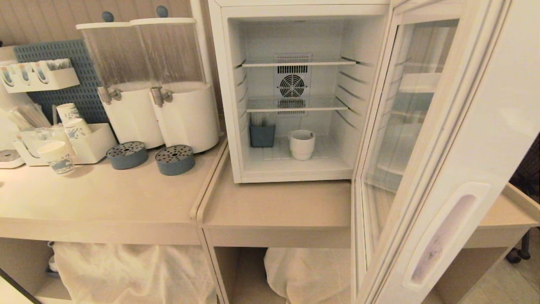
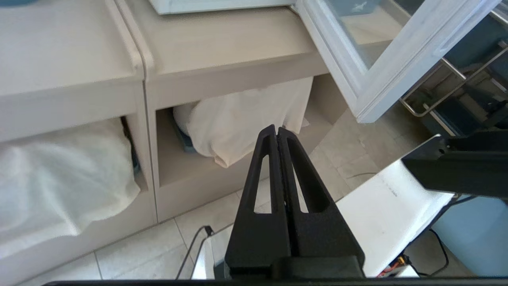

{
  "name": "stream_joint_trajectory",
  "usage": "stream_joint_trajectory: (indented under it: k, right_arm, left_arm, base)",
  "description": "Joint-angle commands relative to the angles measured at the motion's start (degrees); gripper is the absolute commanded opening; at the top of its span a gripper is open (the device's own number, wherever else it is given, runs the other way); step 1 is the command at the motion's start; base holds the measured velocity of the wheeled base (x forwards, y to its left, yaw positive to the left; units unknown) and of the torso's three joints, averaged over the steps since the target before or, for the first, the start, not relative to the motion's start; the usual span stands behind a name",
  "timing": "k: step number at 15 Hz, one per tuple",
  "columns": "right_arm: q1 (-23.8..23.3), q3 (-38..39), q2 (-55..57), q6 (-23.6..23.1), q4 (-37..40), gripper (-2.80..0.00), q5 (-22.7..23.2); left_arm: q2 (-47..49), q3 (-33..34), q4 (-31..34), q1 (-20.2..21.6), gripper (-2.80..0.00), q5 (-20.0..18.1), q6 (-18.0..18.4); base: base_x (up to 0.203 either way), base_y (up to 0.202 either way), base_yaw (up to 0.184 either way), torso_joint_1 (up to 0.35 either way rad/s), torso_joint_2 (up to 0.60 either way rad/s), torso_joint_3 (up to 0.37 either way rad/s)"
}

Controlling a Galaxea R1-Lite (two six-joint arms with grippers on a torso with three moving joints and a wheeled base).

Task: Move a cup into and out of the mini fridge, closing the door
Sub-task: Take the ceramic cup out of the freezer

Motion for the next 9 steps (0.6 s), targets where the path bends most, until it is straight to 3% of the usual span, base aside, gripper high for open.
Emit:
stream_joint_trajectory:
  k: [1, 4, 5, 7, 9]
  right_arm:
    - [0.0, -0.1, 0.0, 0.0, 0.1, -2.8, -0.1]
    - [0.0, -0.1, 0.1, 0.0, 0.1, -2.8, -0.1]
    - [0.0, -0.1, 0.1, 0.1, 0.1, -2.8, -0.1]
    - [0.0, 0.0, 0.1, 0.7, 0.0, -2.8, -0.2]
    - [0.0, -0.1, -0.1, 0.6, 0.2, -2.8, -0.1]
  left_arm:
    - [-2.1, -1.2, 2.9, 3.0, -2.8, 0.0, -0.1]
    - [-7.4, -4.8, 12.7, 18.1, -2.8, -2.3, 0.0]
    - [-10.9, -5.8, 17.1, 20.6, -2.8, -4.6, -0.2]
    - [-13.1, -9.5, 34.1, 22.1, -2.8, -6.2, -4.8]
    - [-13.2, -15.6, 43.8, 22.6, -2.8, -4.8, -7.8]
  base:
    - [0.0, 0.0, 0.0, 0.0, 0.0, 0.0]
    - [0.0, 0.0, 0.0, 0.0, 0.0, 0.0]
    - [0.0, 0.0, 0.0, 0.0, 0.0, 0.0]
    - [0.0, 0.0, 0.0, 0.0, 0.0, 0.0]
    - [0.0, 0.0, 0.0, 0.0, 0.0, 0.0]
